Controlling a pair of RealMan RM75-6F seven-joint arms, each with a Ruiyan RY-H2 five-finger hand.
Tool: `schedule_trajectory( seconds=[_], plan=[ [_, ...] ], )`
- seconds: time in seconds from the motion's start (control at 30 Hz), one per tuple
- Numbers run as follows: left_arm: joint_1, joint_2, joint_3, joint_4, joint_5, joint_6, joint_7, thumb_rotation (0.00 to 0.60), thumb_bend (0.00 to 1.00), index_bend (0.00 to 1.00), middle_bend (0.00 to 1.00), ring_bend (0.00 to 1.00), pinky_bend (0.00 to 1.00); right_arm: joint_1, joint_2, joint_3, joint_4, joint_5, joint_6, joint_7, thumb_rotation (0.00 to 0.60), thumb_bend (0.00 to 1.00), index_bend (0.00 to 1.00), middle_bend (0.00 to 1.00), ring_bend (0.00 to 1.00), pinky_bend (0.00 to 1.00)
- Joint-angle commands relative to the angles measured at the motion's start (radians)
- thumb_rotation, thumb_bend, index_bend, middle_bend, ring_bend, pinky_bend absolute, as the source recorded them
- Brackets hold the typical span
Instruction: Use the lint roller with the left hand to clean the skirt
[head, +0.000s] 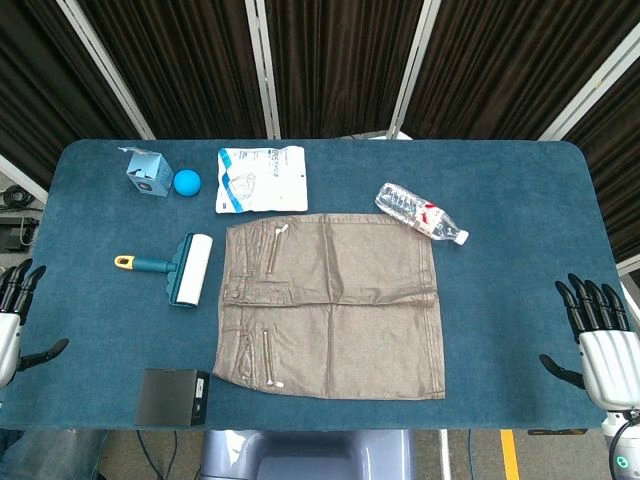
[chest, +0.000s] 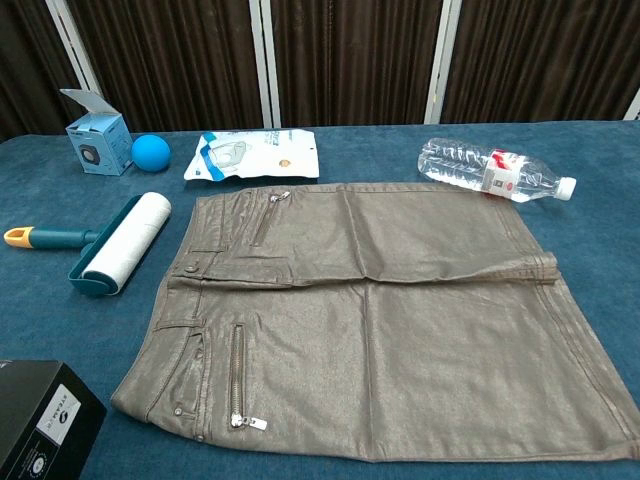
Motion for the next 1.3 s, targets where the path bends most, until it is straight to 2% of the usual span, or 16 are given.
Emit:
schedule_trajectory(
  seconds=[0.03,0.27,0.37,0.43,0.5,0.63,0.77,1.07,1.3],
  plan=[
    [-0.003,0.003,0.002,0.004,-0.003,-0.009,-0.006,0.6,0.0,0.0,0.0,0.0,0.0,0.002,-0.002,-0.001,0.002,-0.003,-0.001,-0.001,0.6,0.0,0.0,0.0,0.0,0.0],
    [-0.028,-0.008,0.001,0.033,0.001,-0.053,-0.044,0.6,0.0,0.0,0.0,0.0,0.0,0.005,-0.002,-0.001,0.001,0.0,-0.007,-0.003,0.6,0.0,0.0,0.0,0.0,0.0],
    [-0.086,-0.04,-0.034,0.07,-0.032,-0.129,-0.072,0.6,0.0,0.0,0.0,0.0,0.0,0.006,0.002,0.005,-0.002,0.019,-0.015,0.0,0.6,0.0,0.0,0.0,0.0,0.0],
    [-0.141,-0.086,-0.076,0.12,-0.075,-0.189,-0.065,0.6,0.02,0.0,0.0,0.0,0.0,0.01,0.001,0.01,0.001,0.027,-0.02,-0.002,0.6,0.0,0.0,0.0,0.0,0.0],
    [-0.203,-0.135,-0.109,0.173,-0.132,-0.272,-0.017,0.6,0.07,0.01,0.0,0.0,0.0,0.015,-0.003,0.015,0.006,0.036,-0.027,-0.008,0.6,0.0,0.0,0.0,0.0,0.0],
    [-0.313,-0.239,-0.157,0.284,-0.235,-0.42,0.053,0.6,0.3,0.1,0.01,0.0,0.0,0.021,-0.011,0.024,0.007,0.057,-0.038,-0.028,0.6,0.0,0.0,0.0,0.0,0.0],
    [-0.394,-0.352,-0.18,0.442,-0.287,-0.502,0.093,0.6,0.32,0.13,0.04,0.0,0.01,0.021,-0.028,0.037,0.017,0.075,-0.027,-0.081,0.6,0.0,0.0,0.0,0.0,0.0],
    [-0.48,-0.499,-0.181,0.688,-0.339,-0.639,0.046,0.6,0.33,0.2,0.09,0.05,0.1,0.024,-0.029,0.043,0.02,0.151,-0.075,-0.084,0.6,0.0,0.0,0.0,0.0,0.0],
    [-0.499,-0.552,-0.161,0.771,-0.334,-0.687,0.004,0.6,0.39,0.25,0.14,0.09,0.17,0.024,-0.022,0.041,0.022,0.163,-0.086,-0.079,0.6,0.0,0.0,0.0,0.0,0.0]
  ],
)
